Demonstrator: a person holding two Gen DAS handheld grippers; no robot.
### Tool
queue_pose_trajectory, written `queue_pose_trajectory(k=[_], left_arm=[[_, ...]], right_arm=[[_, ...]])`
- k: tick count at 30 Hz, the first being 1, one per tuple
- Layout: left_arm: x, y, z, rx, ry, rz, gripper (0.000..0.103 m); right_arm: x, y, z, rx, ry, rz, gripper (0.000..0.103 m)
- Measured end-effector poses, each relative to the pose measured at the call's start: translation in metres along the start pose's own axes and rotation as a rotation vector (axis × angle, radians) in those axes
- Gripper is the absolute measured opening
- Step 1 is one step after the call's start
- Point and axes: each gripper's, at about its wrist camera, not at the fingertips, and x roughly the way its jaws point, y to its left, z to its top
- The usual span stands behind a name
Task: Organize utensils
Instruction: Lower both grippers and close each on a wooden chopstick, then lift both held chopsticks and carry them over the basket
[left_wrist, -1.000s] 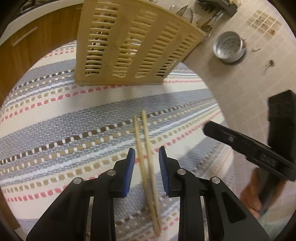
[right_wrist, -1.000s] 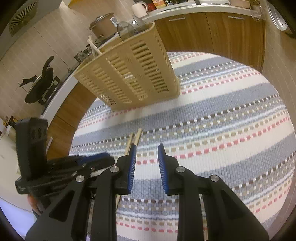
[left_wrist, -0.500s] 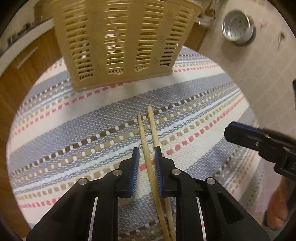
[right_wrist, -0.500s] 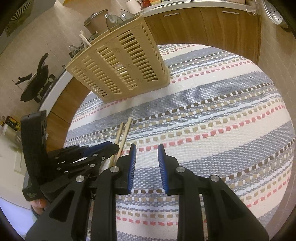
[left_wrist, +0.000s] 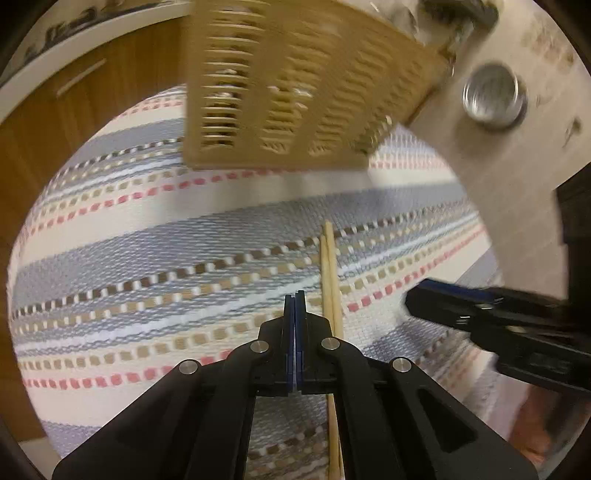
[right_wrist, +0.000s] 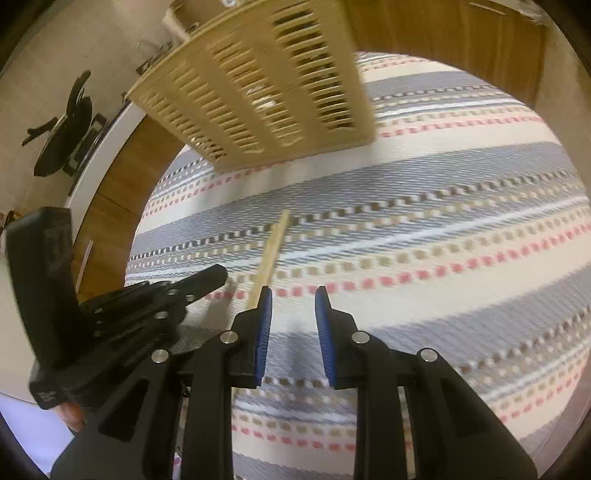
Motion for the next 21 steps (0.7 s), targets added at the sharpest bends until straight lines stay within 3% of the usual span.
queue_pose_trajectory(k=[5,10,14,21], left_arm=[[0.004,0.003,0.002,0.029,0.038,-0.129,0.000],[0.013,-0.019,-0.008,0.141,0.022,-0.082,0.008],[0.021,-0.032,-0.013,0.211,0.017,0.005,0.007],[0.023,-0.044,-0.013,0.261,0.016,0.092,0.010]], right_arm=[[0.000,-0.002,0.007,0.029,-0.012,0.003,0.021],[-0.008,-0.023,0.003,0.074,-0.025,0.000,0.021],[-0.008,-0.038,-0.001,0.101,-0.019,0.017,0.021],[-0.011,-0.047,-0.009,0.096,-0.028,0.042,0.021]])
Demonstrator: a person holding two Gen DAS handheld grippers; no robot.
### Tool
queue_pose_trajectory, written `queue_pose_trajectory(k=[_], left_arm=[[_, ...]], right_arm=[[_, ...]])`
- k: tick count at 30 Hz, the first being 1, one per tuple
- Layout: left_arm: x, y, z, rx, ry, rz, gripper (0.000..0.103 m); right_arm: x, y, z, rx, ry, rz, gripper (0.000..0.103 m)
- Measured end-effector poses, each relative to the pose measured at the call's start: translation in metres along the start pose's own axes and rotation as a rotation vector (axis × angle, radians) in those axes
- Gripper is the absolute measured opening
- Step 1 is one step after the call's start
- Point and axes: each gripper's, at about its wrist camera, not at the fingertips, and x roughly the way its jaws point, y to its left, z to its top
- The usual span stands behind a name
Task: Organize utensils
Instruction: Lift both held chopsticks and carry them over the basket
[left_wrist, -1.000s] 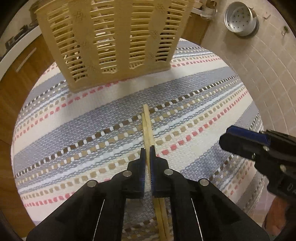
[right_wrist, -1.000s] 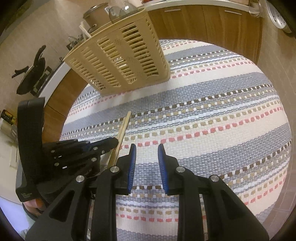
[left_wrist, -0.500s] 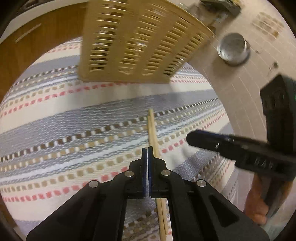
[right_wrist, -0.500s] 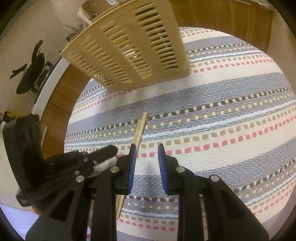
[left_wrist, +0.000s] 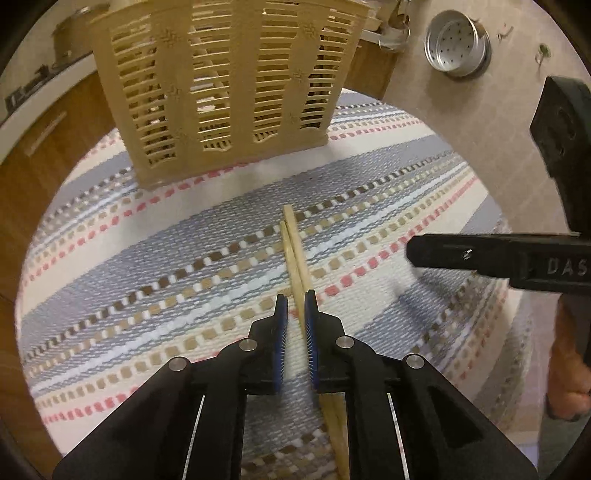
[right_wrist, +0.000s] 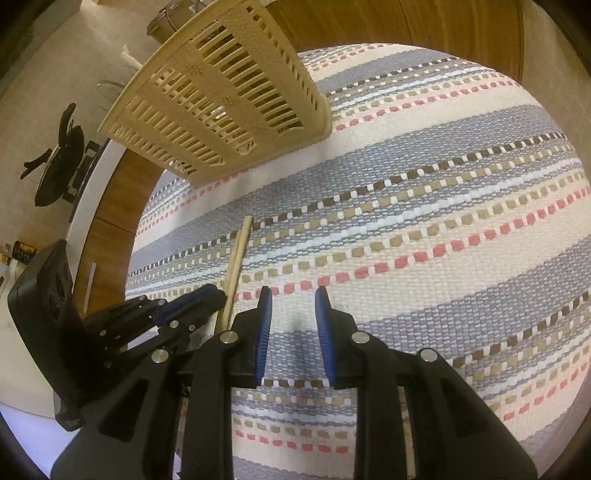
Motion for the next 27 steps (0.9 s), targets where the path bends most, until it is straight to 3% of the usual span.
queue_pose_trajectory(k=[4,9,14,19,23,27], left_arm=[[-0.002,0.000,0.001,0.011,0.011,0.028,0.010],[0.012,-0.019,0.017,0.074,0.059,0.123,0.012],[0.013,-0.014,0.023,0.059,0.065,0.118,0.004],[-0.013,0.025,0.009,-0.106,-0.041,0.049,0.004],[-0.041,0.074,-0.006,-0.292,-0.143,-0.007,0.004],[-0.055,0.101,-0.019,-0.383,-0.184,-0.041,0.004]], right_arm=[[-0.004,-0.003,-0.002,0.000,-0.002,0.012,0.021],[-0.006,-0.004,-0.005,0.001,-0.007,0.015,0.021],[-0.014,-0.004,-0.007,-0.016,-0.001,-0.004,0.021],[-0.008,0.023,-0.003,-0.076,0.040,0.001,0.021],[0.017,0.054,0.008,-0.116,0.104,-0.037,0.021],[0.036,0.079,0.015,-0.134,0.134,-0.121,0.021]])
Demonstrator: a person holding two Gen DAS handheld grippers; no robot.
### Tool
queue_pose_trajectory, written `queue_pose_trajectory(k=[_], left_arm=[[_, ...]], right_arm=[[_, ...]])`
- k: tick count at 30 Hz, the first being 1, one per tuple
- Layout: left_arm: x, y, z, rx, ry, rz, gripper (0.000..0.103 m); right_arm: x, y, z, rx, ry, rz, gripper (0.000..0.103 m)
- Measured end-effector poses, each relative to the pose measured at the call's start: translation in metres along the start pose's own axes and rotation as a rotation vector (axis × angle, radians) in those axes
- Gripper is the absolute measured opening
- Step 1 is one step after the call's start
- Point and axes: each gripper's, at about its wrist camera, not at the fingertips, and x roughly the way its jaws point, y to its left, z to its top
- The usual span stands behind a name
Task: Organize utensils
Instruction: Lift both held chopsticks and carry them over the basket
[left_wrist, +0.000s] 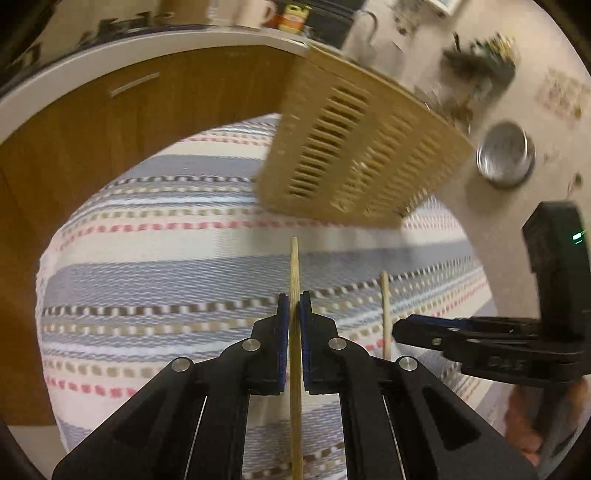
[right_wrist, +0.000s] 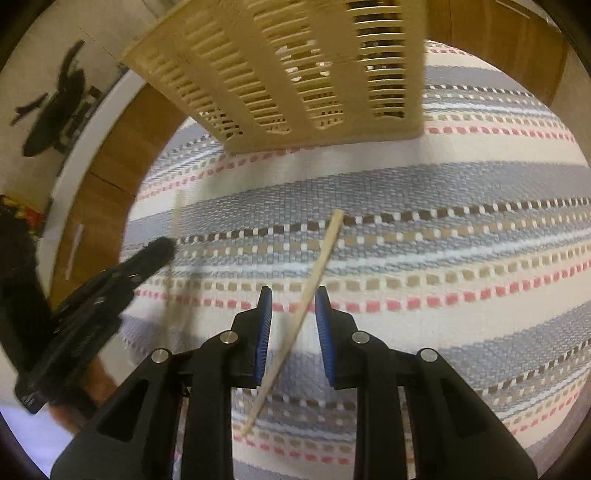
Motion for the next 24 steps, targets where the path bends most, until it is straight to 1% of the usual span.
queue_pose_trajectory(k=[3,4,5,7,8,10,11,13,15,19,22,24], left_arm=[[-0.009,0.010,0.000,-0.019,-0.031,-0.013,0.004],[-0.010,0.009,-0.001,-0.020,-0.040,-0.018,0.004],[-0.013,0.010,-0.002,-0.021,-0.055,-0.029,0.004],[-0.013,0.008,0.000,-0.018,-0.072,-0.040,0.004],[-0.016,0.009,0.000,-0.013,-0.082,-0.048,0.004],[-0.020,0.006,-0.001,-0.005,-0.098,-0.057,0.004],[-0.021,0.005,-0.001,-0.003,-0.111,-0.063,0.004],[-0.024,0.008,-0.001,-0.003,-0.132,-0.084,0.004],[-0.031,0.008,0.001,-0.006,-0.158,-0.094,0.004],[-0.045,0.005,0.007,-0.003,-0.211,-0.109,0.004],[-0.063,-0.004,0.012,0.014,-0.278,-0.124,0.004],[-0.080,-0.013,0.018,0.027,-0.347,-0.122,0.004]], right_arm=[[0.008,0.008,0.005,0.002,0.014,-0.099,0.021],[0.012,0.010,0.005,0.010,0.025,-0.121,0.021],[0.015,0.011,0.004,0.014,0.036,-0.124,0.022],[0.017,0.019,0.002,0.000,0.026,-0.171,0.021],[0.019,0.021,0.002,-0.006,0.025,-0.189,0.018],[0.021,0.029,0.001,-0.028,0.007,-0.266,0.007],[0.023,0.031,0.001,-0.040,0.004,-0.266,0.005],[0.023,0.030,0.000,-0.039,0.001,-0.251,0.004],[0.016,0.023,-0.004,-0.029,-0.014,-0.194,0.004],[-0.010,0.025,-0.013,-0.075,-0.120,-0.171,0.004],[-0.041,0.030,-0.021,-0.099,-0.218,-0.132,0.004],[-0.060,0.031,-0.025,-0.106,-0.280,-0.116,0.004]])
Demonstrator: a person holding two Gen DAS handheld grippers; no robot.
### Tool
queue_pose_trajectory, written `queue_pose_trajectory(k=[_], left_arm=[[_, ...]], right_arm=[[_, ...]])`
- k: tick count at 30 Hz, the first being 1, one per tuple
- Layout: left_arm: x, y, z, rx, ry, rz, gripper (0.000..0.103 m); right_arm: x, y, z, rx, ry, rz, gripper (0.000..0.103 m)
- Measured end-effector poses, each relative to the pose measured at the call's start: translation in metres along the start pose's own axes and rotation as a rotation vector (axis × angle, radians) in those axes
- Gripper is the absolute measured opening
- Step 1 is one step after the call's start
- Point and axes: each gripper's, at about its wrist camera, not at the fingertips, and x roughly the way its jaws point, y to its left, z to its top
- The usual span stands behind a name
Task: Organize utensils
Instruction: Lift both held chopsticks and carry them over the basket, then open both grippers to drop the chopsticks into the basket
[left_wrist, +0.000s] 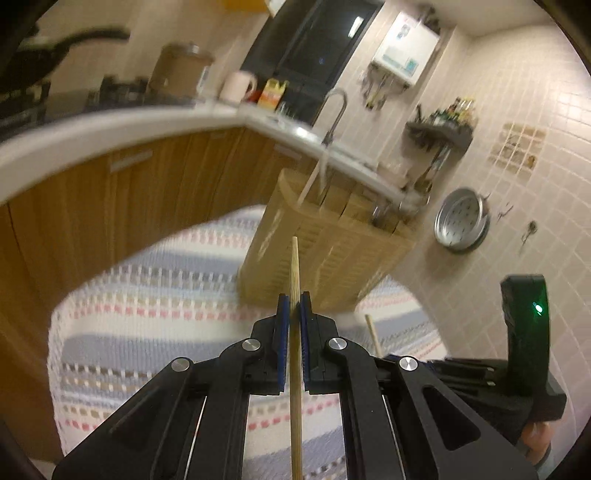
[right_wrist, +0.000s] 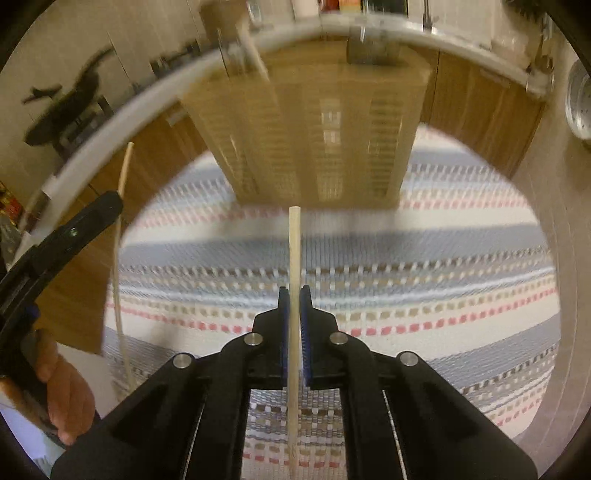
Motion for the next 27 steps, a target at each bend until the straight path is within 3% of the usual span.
queue_pose_trajectory(k=[8,11,13,20,25,27], left_arm=[[-0.041,-0.042,0.059,0.062,-0.287,0.019,0.004],[-0.049,-0.055,0.084,0.029,-0.439,0.119,0.004],[-0.047,-0.057,0.097,-0.004,-0.499,0.144,0.004],[-0.007,-0.056,0.130,-0.068,-0.601,0.155,0.004],[0.022,-0.052,0.134,-0.077,-0.648,0.160,0.004],[0.034,-0.050,0.131,-0.069,-0.652,0.160,0.004]], right_arm=[[-0.082,-0.018,0.040,0.023,-0.341,0.048,0.004],[-0.100,-0.030,0.065,0.062,-0.469,0.041,0.004],[-0.112,-0.039,0.080,0.094,-0.548,0.019,0.004],[-0.113,-0.049,0.132,0.150,-0.749,-0.012,0.004],[-0.100,-0.064,0.144,0.184,-0.904,-0.144,0.004],[-0.089,-0.069,0.146,0.177,-0.925,-0.152,0.004]])
